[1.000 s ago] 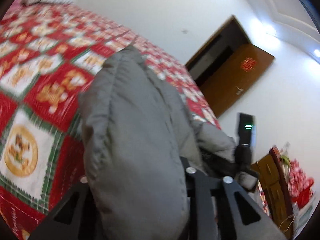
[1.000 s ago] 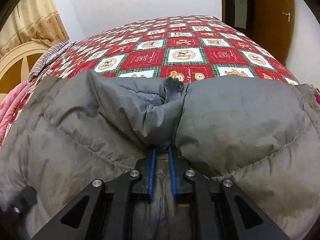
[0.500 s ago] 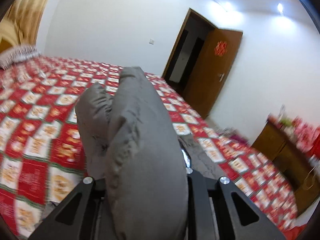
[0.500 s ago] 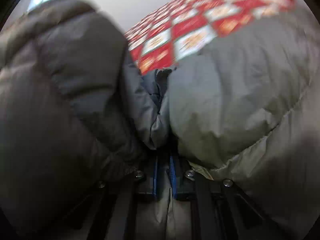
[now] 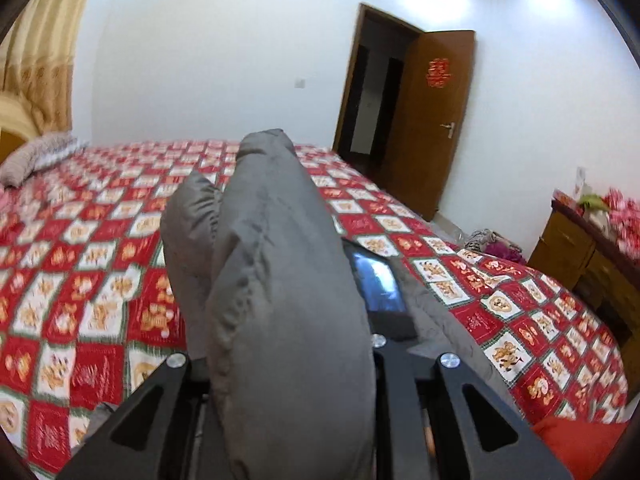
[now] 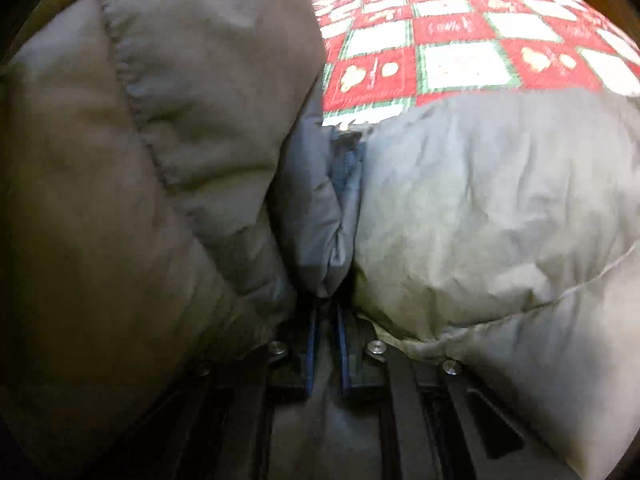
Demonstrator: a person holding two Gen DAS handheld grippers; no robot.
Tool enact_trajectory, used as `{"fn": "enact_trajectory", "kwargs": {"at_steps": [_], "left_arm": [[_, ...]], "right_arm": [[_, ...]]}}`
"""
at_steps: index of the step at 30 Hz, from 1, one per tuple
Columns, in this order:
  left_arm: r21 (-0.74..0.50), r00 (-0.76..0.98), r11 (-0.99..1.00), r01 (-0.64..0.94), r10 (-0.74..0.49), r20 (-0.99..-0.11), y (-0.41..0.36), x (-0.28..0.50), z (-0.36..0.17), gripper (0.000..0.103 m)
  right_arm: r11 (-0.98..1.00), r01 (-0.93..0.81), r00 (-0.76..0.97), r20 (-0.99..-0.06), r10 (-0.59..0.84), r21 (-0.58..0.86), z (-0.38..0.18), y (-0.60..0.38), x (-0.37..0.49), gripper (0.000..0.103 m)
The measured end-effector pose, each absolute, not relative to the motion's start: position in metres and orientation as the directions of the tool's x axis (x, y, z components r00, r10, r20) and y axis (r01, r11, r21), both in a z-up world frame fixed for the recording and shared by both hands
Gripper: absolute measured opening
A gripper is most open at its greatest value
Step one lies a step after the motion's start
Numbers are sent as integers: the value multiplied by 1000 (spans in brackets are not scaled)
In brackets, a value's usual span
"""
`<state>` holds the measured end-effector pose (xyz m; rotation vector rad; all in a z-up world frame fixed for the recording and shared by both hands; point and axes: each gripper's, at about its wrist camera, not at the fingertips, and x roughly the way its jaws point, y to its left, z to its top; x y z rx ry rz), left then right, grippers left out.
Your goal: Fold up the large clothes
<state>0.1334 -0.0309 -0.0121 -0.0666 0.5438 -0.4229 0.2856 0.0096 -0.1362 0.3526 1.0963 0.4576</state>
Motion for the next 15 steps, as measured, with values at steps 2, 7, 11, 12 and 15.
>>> {"fn": "enact_trajectory", "kwargs": {"at_steps": [2, 7, 11, 12, 15], "left_arm": [[-151, 770, 911, 385, -407, -492, -39, 133, -11, 19], [-106, 737, 890, 444, -430, -522, -76, 131, -23, 19], [-8, 715, 863, 505, -424, -556, -116, 121, -39, 19], [13, 710, 857, 516, -419, -566, -123, 120, -44, 19], [76, 684, 830, 553, -400, -611, -150, 117, -66, 19]], "right_arm": [[851, -197, 420, -742, 522, 487, -120, -10, 277, 9], [891, -150, 554, -710, 434, 428, -87, -69, 254, 9], [923, -88, 590, -727, 351, 374, -90, -114, 242, 9], [925, -68, 594, -730, 338, 373, -93, -124, 240, 9], [905, -17, 601, -719, 348, 424, -104, -160, 225, 9]]}}
